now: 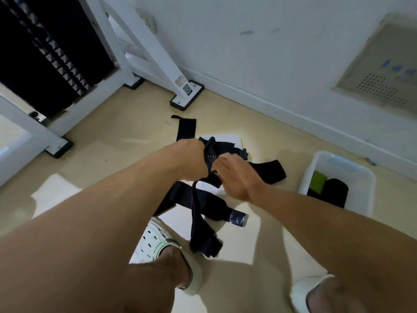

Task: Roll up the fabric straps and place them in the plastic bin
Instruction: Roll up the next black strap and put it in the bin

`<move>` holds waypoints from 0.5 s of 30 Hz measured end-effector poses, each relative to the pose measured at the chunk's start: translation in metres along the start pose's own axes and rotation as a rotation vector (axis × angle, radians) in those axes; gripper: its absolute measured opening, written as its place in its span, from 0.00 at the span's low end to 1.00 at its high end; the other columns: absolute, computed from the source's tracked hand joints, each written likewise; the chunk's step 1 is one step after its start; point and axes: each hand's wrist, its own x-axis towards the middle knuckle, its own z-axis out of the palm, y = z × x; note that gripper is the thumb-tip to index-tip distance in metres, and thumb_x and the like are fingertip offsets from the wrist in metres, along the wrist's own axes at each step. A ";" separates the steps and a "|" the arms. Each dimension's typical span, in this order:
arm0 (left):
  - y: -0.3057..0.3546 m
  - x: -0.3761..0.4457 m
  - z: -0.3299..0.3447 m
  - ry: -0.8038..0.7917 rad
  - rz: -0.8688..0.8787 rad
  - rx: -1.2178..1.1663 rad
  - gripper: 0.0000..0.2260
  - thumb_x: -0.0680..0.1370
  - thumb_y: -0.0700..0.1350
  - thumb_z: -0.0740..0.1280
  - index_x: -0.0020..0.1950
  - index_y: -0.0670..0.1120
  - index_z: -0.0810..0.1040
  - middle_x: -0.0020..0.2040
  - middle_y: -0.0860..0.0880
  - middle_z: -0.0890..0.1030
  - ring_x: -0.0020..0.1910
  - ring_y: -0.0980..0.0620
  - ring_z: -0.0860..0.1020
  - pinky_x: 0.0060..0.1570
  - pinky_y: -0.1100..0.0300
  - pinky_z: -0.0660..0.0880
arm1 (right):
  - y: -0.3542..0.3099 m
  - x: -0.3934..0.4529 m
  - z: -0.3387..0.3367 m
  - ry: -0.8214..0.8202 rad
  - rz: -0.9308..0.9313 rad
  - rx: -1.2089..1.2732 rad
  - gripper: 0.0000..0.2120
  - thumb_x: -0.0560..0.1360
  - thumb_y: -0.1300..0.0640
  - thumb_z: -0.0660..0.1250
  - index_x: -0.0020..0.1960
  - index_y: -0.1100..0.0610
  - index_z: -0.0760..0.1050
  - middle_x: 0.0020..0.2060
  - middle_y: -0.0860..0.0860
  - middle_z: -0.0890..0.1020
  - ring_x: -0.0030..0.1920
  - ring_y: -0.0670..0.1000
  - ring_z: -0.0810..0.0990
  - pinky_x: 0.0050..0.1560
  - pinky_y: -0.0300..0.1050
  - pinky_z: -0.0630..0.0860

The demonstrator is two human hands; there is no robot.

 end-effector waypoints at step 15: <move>0.075 -0.034 -0.006 0.117 0.271 -0.851 0.17 0.86 0.54 0.61 0.59 0.44 0.83 0.51 0.44 0.87 0.49 0.44 0.87 0.55 0.44 0.83 | 0.026 -0.017 -0.261 0.173 0.362 0.057 0.26 0.81 0.54 0.67 0.76 0.52 0.65 0.77 0.49 0.63 0.74 0.52 0.66 0.72 0.47 0.66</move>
